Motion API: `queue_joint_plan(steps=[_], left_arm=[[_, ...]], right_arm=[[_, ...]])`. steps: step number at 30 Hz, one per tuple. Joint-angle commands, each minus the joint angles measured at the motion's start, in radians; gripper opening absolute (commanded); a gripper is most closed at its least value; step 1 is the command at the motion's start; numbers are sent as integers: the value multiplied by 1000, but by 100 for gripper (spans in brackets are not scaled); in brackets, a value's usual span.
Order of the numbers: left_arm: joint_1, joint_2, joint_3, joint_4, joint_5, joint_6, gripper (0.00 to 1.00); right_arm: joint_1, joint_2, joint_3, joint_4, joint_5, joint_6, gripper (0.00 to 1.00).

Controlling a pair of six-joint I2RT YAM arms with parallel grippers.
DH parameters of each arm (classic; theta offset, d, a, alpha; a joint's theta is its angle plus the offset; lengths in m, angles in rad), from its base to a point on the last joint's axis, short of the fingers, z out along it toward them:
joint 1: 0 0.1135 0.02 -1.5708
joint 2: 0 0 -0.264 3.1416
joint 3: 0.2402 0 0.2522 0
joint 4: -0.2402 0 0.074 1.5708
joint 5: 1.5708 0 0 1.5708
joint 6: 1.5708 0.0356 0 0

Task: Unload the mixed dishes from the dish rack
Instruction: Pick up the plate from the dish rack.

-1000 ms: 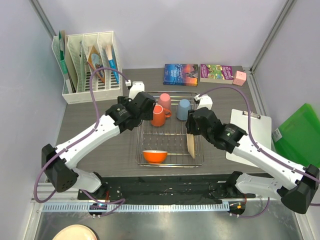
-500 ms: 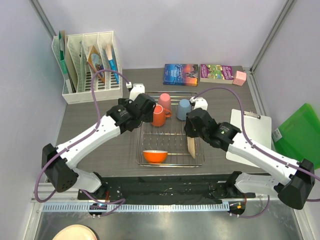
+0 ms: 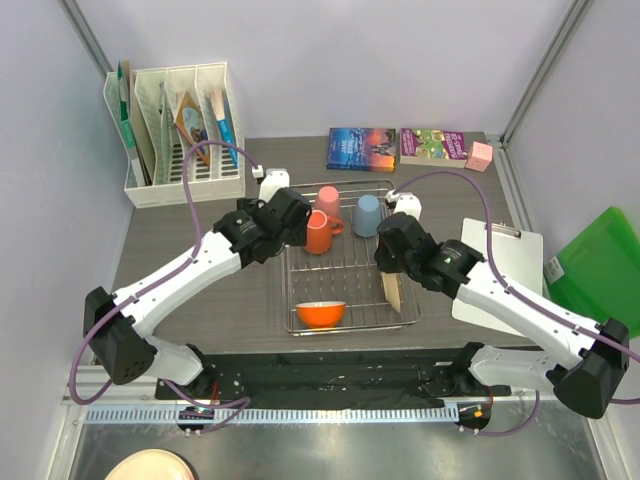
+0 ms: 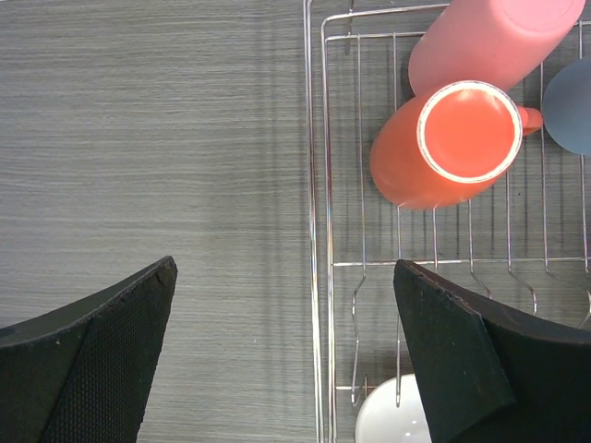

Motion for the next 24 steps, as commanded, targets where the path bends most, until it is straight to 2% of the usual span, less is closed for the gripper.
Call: queue_joint_plan(steps=[1, 8, 17, 24], left_arm=[[-2, -20, 5, 6, 0, -12, 98], [-2, -23, 7, 11, 1, -9, 98], [-4, -4, -1, 11, 12, -11, 98], [-2, -16, 2, 15, -2, -12, 98]], right_arm=[[8, -16, 101, -40, 3, -94, 1], [9, -22, 153, -60, -7, -110, 1], [9, -11, 135, -51, -8, -99, 1], [8, -128, 170, 52, -40, -131, 1]])
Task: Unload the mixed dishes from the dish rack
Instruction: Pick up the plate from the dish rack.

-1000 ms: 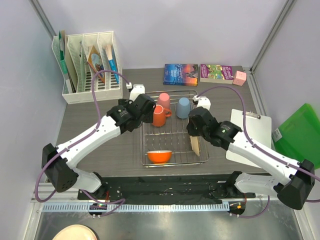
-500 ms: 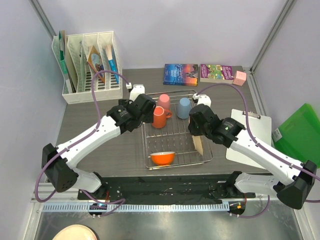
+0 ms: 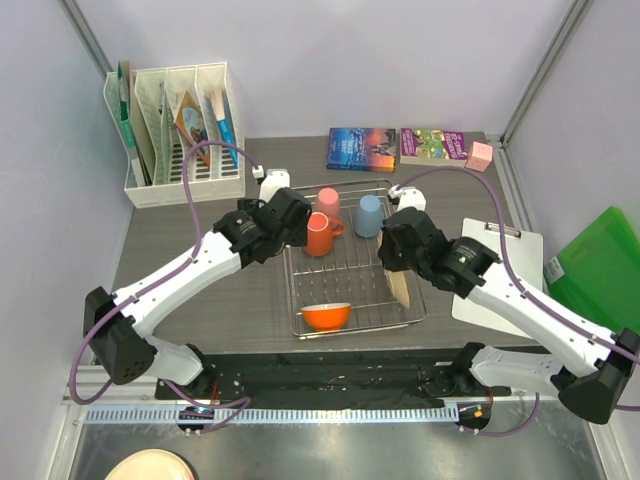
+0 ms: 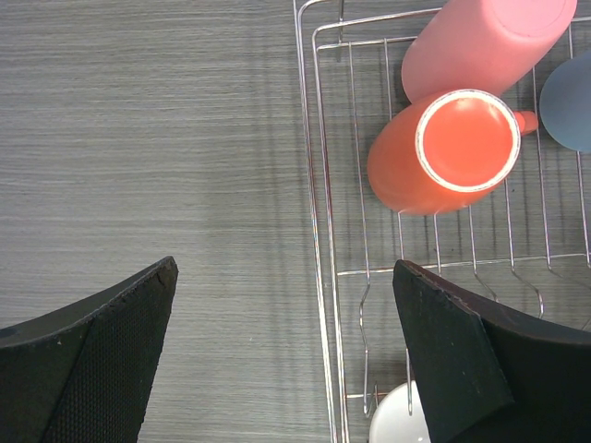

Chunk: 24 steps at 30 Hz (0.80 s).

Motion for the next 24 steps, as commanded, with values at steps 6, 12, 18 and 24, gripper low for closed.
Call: queue_joint_plan(steps=[6, 12, 18, 24], left_arm=[[-2, -21, 10, 22, -4, -6, 98], [-2, -41, 13, 15, -8, -6, 98], [1, -66, 28, 22, -20, -5, 98], [31, -75, 53, 39, -7, 4, 98]], right_arm=[[8, -96, 179, 143, -29, -121, 1], [8, -85, 220, 141, -55, -156, 1], [22, -16, 292, 122, 67, -266, 1], [132, 95, 300, 112, 586, -462, 1]])
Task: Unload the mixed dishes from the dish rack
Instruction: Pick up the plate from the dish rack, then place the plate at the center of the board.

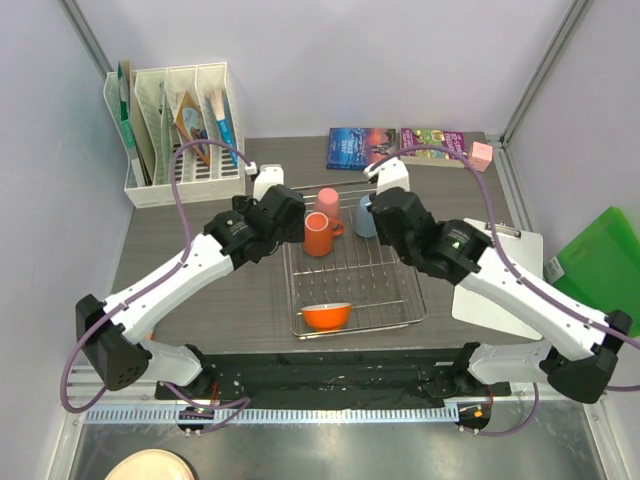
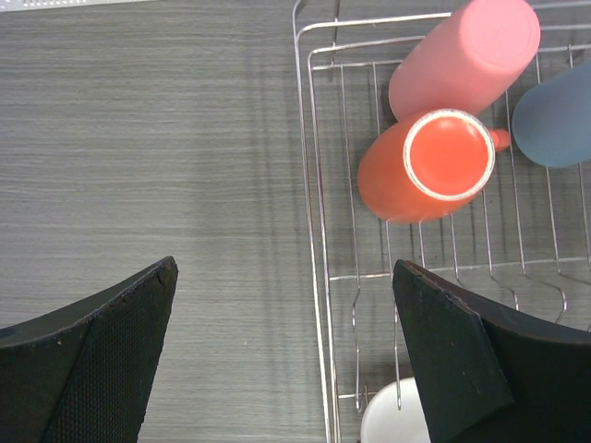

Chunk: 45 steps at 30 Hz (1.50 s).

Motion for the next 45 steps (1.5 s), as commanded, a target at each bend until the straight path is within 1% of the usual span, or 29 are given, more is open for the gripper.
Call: queue_joint_plan(steps=[1, 2, 5, 7, 8, 9, 10, 11, 12, 13, 14, 15, 17, 19, 22, 24, 27, 28, 29, 30, 31, 32, 35, 37, 39, 42, 43, 45], left_arm=[[27, -34, 46, 38, 0, 7, 98], [31, -36, 49, 47, 15, 8, 99], [54, -34, 60, 61, 51, 17, 100], [73, -37, 64, 79, 82, 21, 100], [95, -40, 66, 85, 102, 24, 100], [106, -42, 67, 96, 148, 30, 100], [119, -40, 76, 96, 162, 45, 100], [137, -40, 84, 95, 173, 54, 100], [142, -39, 93, 94, 193, 63, 100], [146, -39, 104, 98, 199, 83, 100], [154, -42, 109, 101, 205, 91, 100], [155, -40, 113, 102, 210, 99, 100], [159, -43, 123, 104, 225, 109, 100], [163, -48, 123, 104, 230, 117, 100], [166, -57, 124, 98, 221, 140, 100], [168, -68, 133, 87, 210, 157, 100], [169, -94, 130, 85, 233, 166, 100], [169, -100, 124, 90, 248, 165, 100], [169, -108, 116, 93, 277, 165, 100], [169, -121, 100, 104, 295, 160, 100], [171, -128, 92, 107, 312, 159, 100], [169, -135, 81, 111, 328, 157, 100], [169, -161, 51, 139, 406, 162, 100], [169, -177, 34, 156, 493, 172, 100], [169, -181, 27, 160, 577, 182, 100], [171, -181, 17, 147, 618, 198, 100], [171, -181, 14, 131, 660, 206, 100], [169, -175, 1, 121, 691, 215, 100]], right_arm=[[78, 32, 44, 115, 431, -238, 1], [89, 50, 33, 131, 531, -269, 1], [130, 75, -14, 228, 647, -377, 1], [155, 78, -51, 315, 678, -439, 1], [165, 79, -63, 345, 689, -506, 1], [178, 78, -94, 372, 712, -548, 1], [193, 75, -118, 454, 726, -595, 1], [242, 69, -149, 514, 742, -736, 1], [270, 47, -222, 650, 750, -802, 1], [309, 32, -264, 728, 743, -880, 1], [375, 17, -345, 810, 729, -995, 1], [412, -17, -376, 914, 692, -1036, 1], [478, -42, -414, 937, 652, -1053, 1], [506, -75, -427, 932, 600, -1053, 1], [560, -121, -456, 888, 528, -1057, 1], [589, -143, -488, 873, 506, -1067, 1], [656, -200, -559, 872, 436, -1122, 1], [685, -214, -583, 882, 413, -1177, 1], [702, -241, -647, 917, 393, -1224, 1], [713, -249, -678, 1010, 390, -1267, 1], [730, -258, -703, 1030, 382, -1328, 1], [732, -266, -735, 1041, 359, -1341, 1], [751, -266, -758, 1064, 336, -1338, 1], [767, -261, -767, 1073, 333, -1341, 1], [791, -247, -795, 1121, 348, -1389, 1], [816, -231, -819, 1174, 362, -1435, 1], [821, -224, -823, 1182, 361, -1442, 1], [830, -214, -830, 1199, 362, -1467, 1]])
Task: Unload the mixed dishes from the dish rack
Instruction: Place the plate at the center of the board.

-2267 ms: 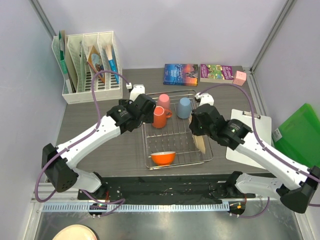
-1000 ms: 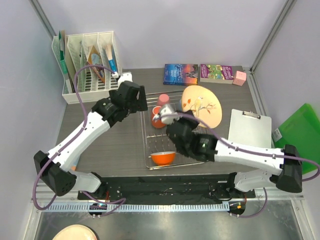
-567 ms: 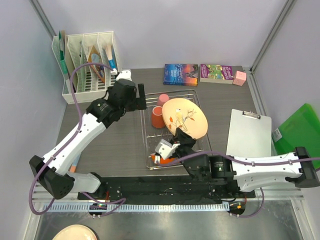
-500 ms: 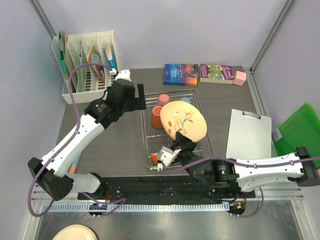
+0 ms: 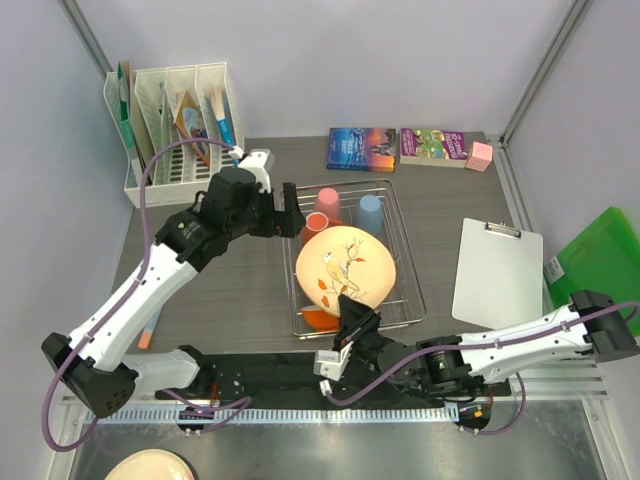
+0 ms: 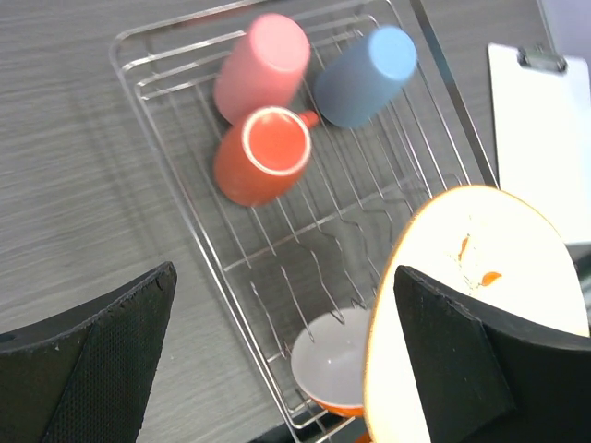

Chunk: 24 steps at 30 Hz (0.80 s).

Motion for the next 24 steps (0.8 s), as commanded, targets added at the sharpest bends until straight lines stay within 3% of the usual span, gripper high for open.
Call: queue_joint_plan(steps=[1, 11, 17, 20, 24], left_arm=[[3, -13, -23, 5, 176, 46, 100], [-42, -28, -88, 12, 287, 75, 100], [-85, -26, -122, -5, 292, 102, 92], [-86, -20, -135, -5, 322, 103, 80], [-88, -11, -154, 2, 353, 112, 51]], right_arm=[[20, 6, 9, 188, 41, -155, 1], [20, 45, 12, 260, 1, -173, 1], [21, 37, 20, 280, -19, -173, 1], [21, 37, 22, 288, -25, -173, 1], [21, 42, 23, 295, -36, -170, 1]])
